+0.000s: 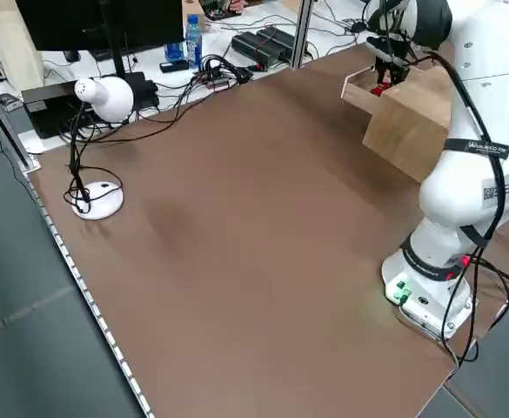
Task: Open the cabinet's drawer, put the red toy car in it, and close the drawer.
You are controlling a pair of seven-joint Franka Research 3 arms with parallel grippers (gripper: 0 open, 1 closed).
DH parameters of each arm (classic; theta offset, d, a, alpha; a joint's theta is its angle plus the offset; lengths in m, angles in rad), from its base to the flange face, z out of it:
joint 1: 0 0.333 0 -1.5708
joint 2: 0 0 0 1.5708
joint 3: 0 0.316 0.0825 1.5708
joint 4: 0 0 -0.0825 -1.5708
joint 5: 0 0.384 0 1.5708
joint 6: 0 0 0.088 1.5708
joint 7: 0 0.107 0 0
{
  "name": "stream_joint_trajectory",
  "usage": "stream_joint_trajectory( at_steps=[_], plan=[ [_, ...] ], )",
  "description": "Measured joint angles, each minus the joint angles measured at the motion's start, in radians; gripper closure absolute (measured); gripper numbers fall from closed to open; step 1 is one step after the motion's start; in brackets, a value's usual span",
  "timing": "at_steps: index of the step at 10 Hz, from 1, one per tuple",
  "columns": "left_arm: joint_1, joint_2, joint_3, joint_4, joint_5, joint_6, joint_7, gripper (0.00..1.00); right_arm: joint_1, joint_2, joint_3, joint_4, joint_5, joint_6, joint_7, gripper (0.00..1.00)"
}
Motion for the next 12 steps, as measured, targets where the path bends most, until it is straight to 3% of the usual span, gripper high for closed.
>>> stream_joint_trajectory(
  at_steps=[2,3,5,6,7,9,12],
  plan=[
    [0.000,-0.015,-0.004,0.014,0.055,-0.016,0.004,0.01,0.020,0.024,0.001,0.000,0.073,0.058,0.000,0.04],
    [0.002,-0.039,-0.005,0.021,0.079,-0.044,0.023,0.00,0.036,0.036,0.001,0.001,0.114,0.074,0.000,0.11],
    [0.032,-0.117,-0.003,0.030,0.080,-0.121,0.116,0.00,0.074,0.059,0.001,0.002,0.162,0.102,0.002,0.39],
    [0.059,-0.157,-0.002,0.030,0.080,-0.162,0.182,0.00,0.092,0.065,0.001,0.002,0.167,0.114,0.005,0.42],
    [0.094,-0.190,-0.001,0.029,0.071,-0.194,0.269,0.00,0.110,0.071,0.001,0.002,0.169,0.129,0.009,0.60],
    [0.155,-0.241,0.030,0.027,-0.003,-0.234,0.494,0.00,0.146,0.078,0.002,0.003,0.171,0.150,0.030,0.77],
    [0.172,-0.347,0.160,-0.017,-0.113,-0.251,0.843,0.00,0.205,0.105,0.003,0.016,0.173,0.237,0.048,0.86]
  ],
)
